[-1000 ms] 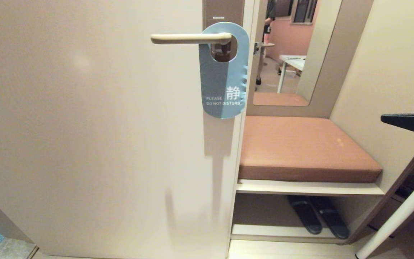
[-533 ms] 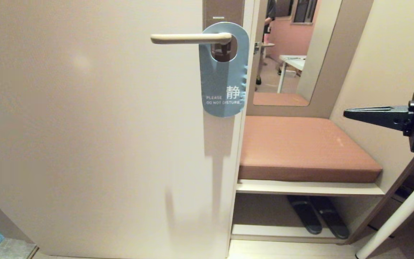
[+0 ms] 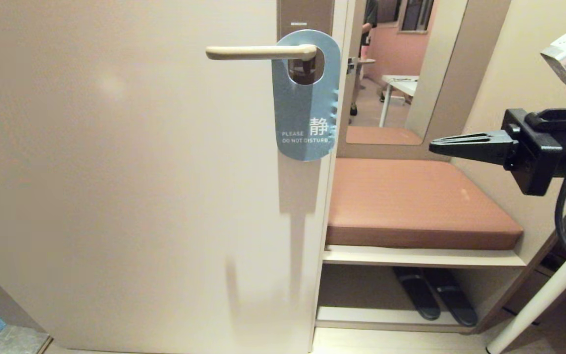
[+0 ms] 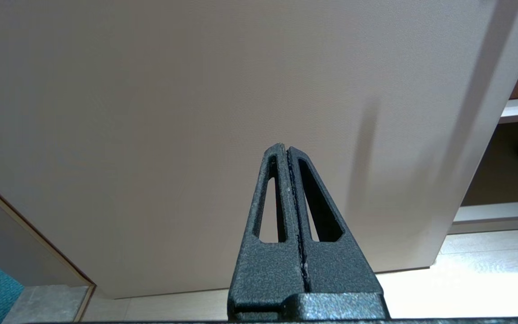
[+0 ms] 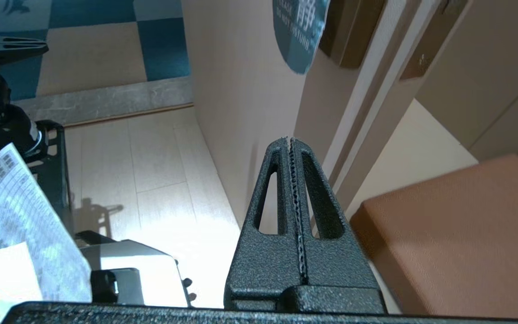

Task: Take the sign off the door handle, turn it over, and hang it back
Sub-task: Take down the sign

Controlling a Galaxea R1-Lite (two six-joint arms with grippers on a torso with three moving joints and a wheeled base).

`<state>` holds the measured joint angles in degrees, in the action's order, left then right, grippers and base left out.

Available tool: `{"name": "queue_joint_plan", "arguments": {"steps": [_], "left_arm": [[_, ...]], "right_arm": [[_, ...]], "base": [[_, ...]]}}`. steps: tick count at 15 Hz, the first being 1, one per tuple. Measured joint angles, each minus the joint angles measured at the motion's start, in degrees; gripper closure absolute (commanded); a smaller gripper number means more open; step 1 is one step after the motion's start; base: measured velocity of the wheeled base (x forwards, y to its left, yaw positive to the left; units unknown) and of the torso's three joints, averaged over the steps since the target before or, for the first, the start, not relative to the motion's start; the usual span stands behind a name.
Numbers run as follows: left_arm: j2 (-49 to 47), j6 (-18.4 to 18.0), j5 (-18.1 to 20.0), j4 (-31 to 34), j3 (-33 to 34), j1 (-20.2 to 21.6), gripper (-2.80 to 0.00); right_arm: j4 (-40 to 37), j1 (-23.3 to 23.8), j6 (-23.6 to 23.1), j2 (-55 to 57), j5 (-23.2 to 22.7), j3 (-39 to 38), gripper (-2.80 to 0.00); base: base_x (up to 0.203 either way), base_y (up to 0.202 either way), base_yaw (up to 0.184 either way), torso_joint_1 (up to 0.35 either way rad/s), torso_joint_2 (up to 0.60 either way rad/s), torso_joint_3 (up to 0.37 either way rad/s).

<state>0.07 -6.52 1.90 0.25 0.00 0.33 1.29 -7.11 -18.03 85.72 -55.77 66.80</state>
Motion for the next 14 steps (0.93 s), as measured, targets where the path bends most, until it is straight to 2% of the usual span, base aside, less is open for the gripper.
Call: {"name": "queue_joint_plan", "arguments": {"steps": [6, 10, 14], "left_arm": [[0.0, 0.0, 0.0, 0.0, 0.0, 0.0, 0.0], [0.0, 0.0, 0.0, 0.0, 0.0, 0.0, 0.0], [0.0, 0.0, 0.0, 0.0, 0.0, 0.0, 0.0]], "right_arm": [[2.0, -4.4, -0.1, 9.4, -0.4, 10.0, 0.0], [11.5, -7.5, -0.2, 13.2, -1.1, 10.8, 0.0], [13.1, -8.4, -0.1, 15.1, -1.2, 11.0, 0.0]], "base": [[0.0, 0.0, 0.0, 0.0, 0.0, 0.0], [0.0, 0.0, 0.0, 0.0, 0.0, 0.0], [0.0, 0.0, 0.0, 0.0, 0.0, 0.0]]}}
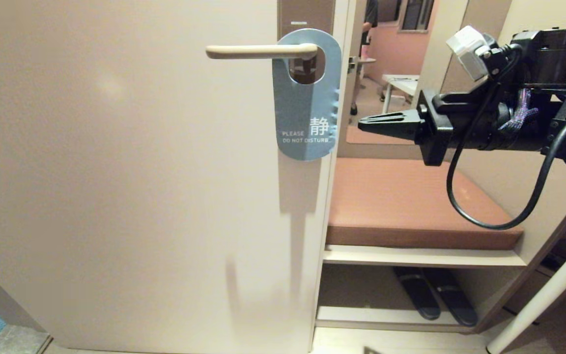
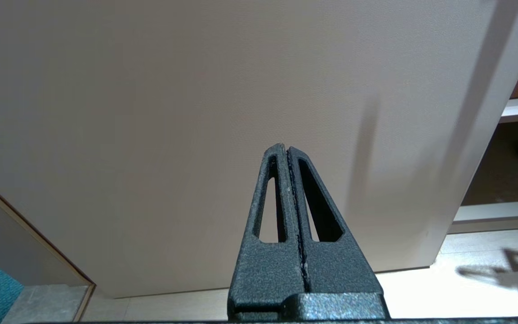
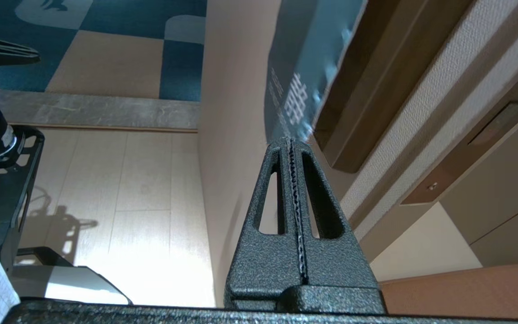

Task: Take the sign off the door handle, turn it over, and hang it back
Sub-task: Take down the sign

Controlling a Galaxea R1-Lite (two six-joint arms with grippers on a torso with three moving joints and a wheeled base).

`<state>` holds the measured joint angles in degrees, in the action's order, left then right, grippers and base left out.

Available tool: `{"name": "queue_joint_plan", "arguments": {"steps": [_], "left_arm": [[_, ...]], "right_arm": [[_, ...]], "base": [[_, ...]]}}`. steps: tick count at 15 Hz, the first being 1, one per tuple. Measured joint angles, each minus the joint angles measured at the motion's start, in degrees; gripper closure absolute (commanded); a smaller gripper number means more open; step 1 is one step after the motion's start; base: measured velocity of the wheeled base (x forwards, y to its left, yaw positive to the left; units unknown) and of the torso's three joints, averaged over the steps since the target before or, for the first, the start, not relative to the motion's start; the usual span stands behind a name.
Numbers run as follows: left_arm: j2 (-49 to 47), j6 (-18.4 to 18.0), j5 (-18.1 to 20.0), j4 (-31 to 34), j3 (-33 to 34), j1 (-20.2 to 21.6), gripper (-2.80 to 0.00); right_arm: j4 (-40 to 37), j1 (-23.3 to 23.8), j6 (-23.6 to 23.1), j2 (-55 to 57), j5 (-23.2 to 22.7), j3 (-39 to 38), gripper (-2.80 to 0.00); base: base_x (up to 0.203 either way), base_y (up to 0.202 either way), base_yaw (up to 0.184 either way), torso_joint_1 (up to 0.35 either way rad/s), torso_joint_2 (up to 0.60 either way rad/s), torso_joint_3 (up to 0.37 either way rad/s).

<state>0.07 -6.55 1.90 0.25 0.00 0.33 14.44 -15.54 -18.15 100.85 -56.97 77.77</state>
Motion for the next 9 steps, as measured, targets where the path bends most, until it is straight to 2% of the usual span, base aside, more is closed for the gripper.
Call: {"name": "queue_joint_plan", "arguments": {"steps": [1, 9], "left_arm": [[0.0, 0.0, 0.0, 0.0, 0.0, 0.0, 0.0], [0.0, 0.0, 0.0, 0.0, 0.0, 0.0, 0.0]], "right_arm": [[0.1, -0.1, 0.0, 0.4, 0.0, 0.3, -2.8], [-0.1, -0.5, 0.2, 1.6, -0.1, 1.6, -2.8]], "base": [[0.0, 0.0, 0.0, 0.0, 0.0, 0.0], [0.0, 0.0, 0.0, 0.0, 0.0, 0.0]]}}
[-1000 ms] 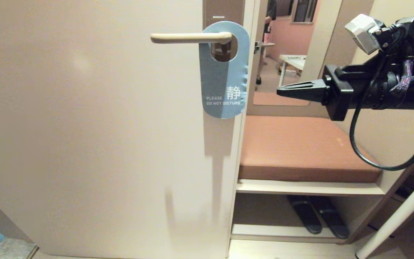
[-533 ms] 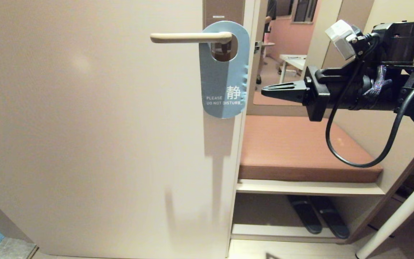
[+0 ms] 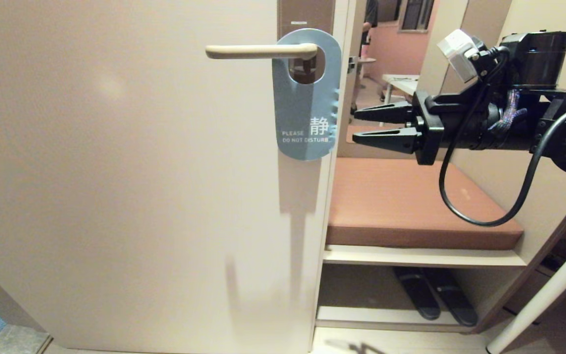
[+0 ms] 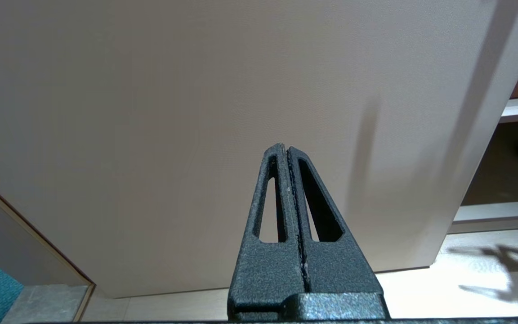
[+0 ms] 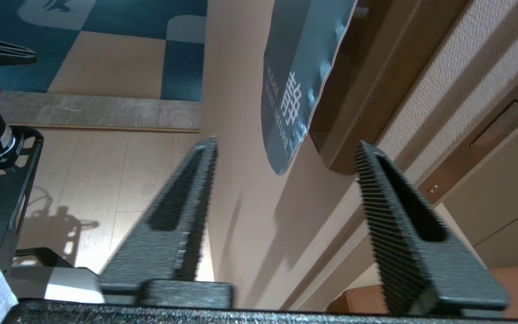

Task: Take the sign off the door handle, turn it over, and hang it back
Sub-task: Take down the sign

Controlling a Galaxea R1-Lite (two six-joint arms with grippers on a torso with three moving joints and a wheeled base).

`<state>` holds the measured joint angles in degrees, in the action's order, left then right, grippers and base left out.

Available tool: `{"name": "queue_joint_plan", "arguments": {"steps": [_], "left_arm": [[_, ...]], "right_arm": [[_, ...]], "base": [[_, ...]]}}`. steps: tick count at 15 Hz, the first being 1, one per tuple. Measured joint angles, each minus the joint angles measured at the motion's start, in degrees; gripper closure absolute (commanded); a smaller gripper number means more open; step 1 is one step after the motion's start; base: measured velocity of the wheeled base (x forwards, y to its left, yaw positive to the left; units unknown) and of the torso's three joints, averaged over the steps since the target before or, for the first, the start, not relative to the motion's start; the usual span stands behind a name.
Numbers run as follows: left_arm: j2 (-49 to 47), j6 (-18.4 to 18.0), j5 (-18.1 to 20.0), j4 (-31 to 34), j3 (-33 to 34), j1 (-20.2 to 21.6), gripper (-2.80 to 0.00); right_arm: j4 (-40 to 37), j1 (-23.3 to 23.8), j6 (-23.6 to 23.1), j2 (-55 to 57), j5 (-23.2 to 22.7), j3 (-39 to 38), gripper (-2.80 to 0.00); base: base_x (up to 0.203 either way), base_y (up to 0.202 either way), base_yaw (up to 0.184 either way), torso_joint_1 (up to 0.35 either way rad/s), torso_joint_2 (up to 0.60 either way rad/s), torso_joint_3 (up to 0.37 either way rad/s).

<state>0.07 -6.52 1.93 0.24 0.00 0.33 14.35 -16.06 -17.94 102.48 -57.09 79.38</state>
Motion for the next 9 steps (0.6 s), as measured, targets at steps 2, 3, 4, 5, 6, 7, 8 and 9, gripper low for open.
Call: {"name": "queue_joint_plan", "arguments": {"steps": [2, 3, 4, 5, 6, 7, 8, 9], "left_arm": [[0.0, 0.0, 0.0, 0.0, 0.0, 0.0, 0.0], [0.0, 0.0, 0.0, 0.0, 0.0, 0.0, 0.0], [0.0, 0.0, 0.0, 0.0, 0.0, 0.0, 0.0], [0.0, 0.0, 0.0, 0.0, 0.0, 0.0, 0.0], [0.0, 0.0, 0.0, 0.0, 0.0, 0.0, 0.0], [0.0, 0.0, 0.0, 0.0, 0.0, 0.0, 0.0], [0.0, 0.0, 0.0, 0.0, 0.0, 0.0, 0.0], [0.0, 0.0, 0.0, 0.0, 0.0, 0.0, 0.0]], "right_arm": [[-0.1, -0.5, 0.1, 0.1, -0.6, 0.7, -2.8], [-0.2, -0.7, 0.1, 0.2, -0.8, 0.9, -2.8], [-0.2, -0.8, 0.2, 0.2, -0.9, 1.0, -2.8], [-0.3, -0.9, 0.2, 0.2, -1.0, 1.1, -2.8], [-0.3, -1.0, 0.2, 0.2, -1.0, 1.1, -2.8], [-0.3, -1.1, 0.2, 0.2, -1.1, 1.2, -2.8], [-0.3, -1.1, 0.2, 0.2, -1.7, 1.3, -2.8], [-0.4, -1.1, 0.3, 0.3, -2.2, 1.4, -2.8]], "base": [[0.0, 0.0, 0.0, 0.0, 0.0, 0.0], [0.0, 0.0, 0.0, 0.0, 0.0, 0.0], [0.0, 0.0, 0.0, 0.0, 0.0, 0.0], [0.0, 0.0, 0.0, 0.0, 0.0, 0.0], [0.0, 0.0, 0.0, 0.0, 0.0, 0.0], [0.0, 0.0, 0.0, 0.0, 0.0, 0.0], [0.0, 0.0, 0.0, 0.0, 0.0, 0.0], [0.0, 0.0, 0.0, 0.0, 0.0, 0.0]]}}
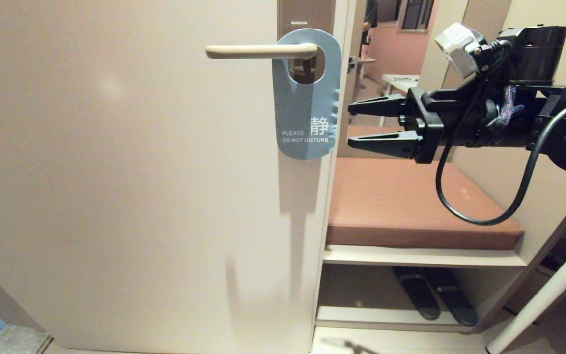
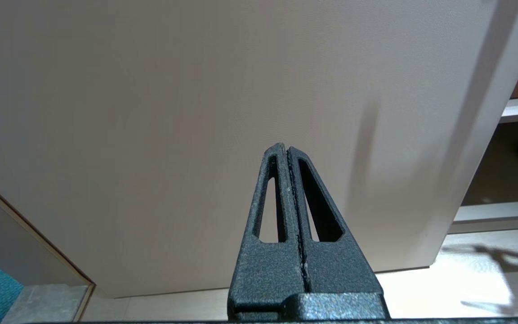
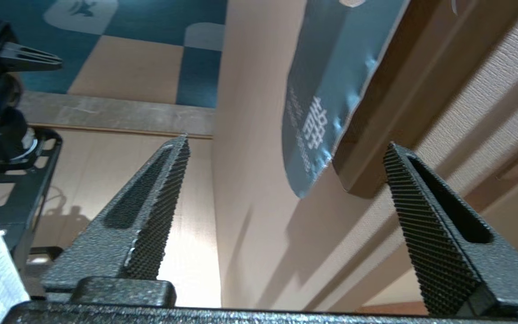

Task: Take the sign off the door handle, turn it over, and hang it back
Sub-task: Take down the sign

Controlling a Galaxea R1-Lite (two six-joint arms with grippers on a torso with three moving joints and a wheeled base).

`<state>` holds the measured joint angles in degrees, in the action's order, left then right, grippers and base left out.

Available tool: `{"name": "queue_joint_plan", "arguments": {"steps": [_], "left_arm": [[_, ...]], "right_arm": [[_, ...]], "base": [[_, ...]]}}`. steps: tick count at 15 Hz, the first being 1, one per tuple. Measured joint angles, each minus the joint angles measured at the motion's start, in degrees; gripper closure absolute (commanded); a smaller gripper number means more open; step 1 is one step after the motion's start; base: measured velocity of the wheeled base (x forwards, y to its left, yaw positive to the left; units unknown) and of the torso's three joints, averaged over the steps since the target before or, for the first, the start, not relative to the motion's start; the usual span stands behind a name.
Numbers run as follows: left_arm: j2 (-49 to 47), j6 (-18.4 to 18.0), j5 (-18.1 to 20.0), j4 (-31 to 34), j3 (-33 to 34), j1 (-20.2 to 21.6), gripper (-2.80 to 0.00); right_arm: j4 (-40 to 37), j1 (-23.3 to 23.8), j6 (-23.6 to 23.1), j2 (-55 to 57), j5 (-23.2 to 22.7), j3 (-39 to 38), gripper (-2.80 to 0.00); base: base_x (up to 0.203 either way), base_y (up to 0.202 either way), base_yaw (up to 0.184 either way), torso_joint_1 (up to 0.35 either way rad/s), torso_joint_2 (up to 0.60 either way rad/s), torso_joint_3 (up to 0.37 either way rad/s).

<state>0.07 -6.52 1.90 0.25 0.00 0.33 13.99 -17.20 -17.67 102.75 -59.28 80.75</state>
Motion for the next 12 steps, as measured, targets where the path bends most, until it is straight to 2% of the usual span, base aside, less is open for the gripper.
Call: {"name": "queue_joint_plan", "arguments": {"steps": [12], "left_arm": [[0.0, 0.0, 0.0, 0.0, 0.0, 0.0, 0.0]], "right_arm": [[-0.3, -2.4, 4.0, 0.1, -1.8, -0.1, -2.8]], "base": [[0.0, 0.0, 0.0, 0.0, 0.0, 0.0]]}}
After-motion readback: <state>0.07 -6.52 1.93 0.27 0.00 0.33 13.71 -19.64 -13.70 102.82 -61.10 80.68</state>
